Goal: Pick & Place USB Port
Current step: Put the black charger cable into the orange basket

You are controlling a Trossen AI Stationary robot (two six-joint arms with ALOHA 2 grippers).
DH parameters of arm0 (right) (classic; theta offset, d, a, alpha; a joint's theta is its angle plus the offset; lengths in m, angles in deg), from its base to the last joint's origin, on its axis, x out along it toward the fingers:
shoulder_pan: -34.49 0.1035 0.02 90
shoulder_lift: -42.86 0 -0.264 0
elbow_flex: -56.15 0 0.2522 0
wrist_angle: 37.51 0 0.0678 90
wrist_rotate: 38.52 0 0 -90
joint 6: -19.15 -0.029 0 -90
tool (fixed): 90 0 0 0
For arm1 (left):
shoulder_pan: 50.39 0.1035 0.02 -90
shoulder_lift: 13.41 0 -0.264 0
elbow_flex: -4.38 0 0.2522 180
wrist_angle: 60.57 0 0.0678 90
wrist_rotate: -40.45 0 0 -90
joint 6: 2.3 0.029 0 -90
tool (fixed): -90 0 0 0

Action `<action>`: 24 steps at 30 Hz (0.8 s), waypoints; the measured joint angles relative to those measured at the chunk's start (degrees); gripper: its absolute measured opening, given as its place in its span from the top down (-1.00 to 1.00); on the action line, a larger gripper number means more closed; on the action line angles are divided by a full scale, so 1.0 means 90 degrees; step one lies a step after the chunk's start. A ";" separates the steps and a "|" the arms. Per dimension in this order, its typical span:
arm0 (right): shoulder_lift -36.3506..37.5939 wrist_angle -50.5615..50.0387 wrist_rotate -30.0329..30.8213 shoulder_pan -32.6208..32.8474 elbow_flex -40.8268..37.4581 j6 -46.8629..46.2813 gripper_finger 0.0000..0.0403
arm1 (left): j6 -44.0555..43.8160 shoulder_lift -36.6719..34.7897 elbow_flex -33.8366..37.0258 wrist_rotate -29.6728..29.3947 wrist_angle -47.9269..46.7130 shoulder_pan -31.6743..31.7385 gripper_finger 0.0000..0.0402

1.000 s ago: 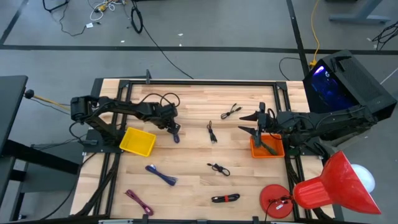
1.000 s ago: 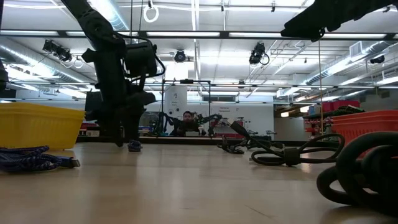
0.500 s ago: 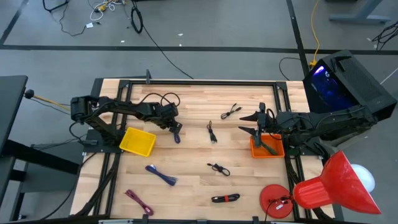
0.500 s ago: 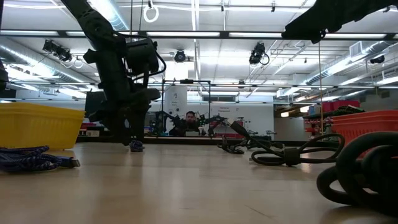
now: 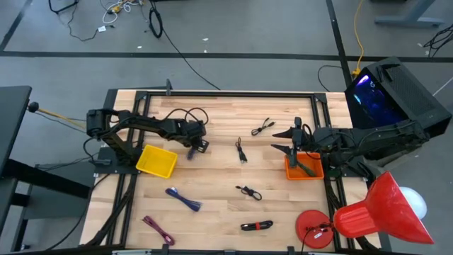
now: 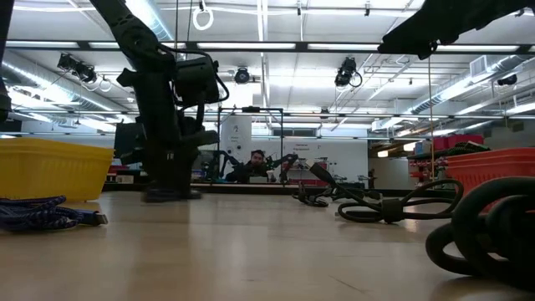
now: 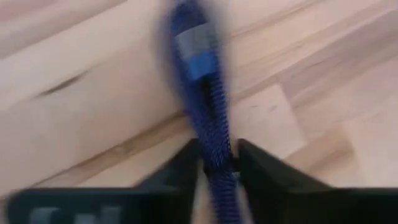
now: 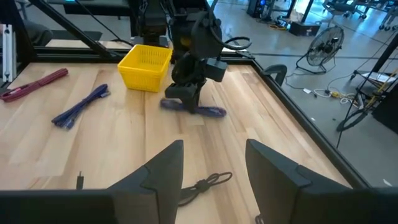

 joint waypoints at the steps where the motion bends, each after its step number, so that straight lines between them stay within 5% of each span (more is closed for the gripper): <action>1: 0.0000 -0.0003 0.0000 0.0000 0.0000 -0.0005 0.13 | 0.0085 -0.0005 0.0009 -0.0023 -0.0010 0.0003 0.73; 3: 0.0000 -0.0001 -0.0001 0.0000 0.0000 -0.0043 0.13 | 0.0219 -0.0012 0.0009 -0.0046 0.0039 -0.0005 0.87; 13: 0.0000 -0.0148 0.0332 0.0000 0.0000 -0.0148 0.13 | 0.0687 -0.0654 -0.0091 -0.0471 -0.0367 -0.0264 0.87; 19: -0.0036 -0.0069 0.0354 -0.0002 -0.0021 -0.0383 0.13 | 0.1813 -0.1560 -0.0696 -0.1351 0.0223 -0.0739 0.87; 24: -0.0293 0.1079 0.0128 -0.0079 -0.0019 -0.0214 0.13 | 0.3217 -0.1969 -0.0996 -0.1406 0.1971 -0.1193 0.88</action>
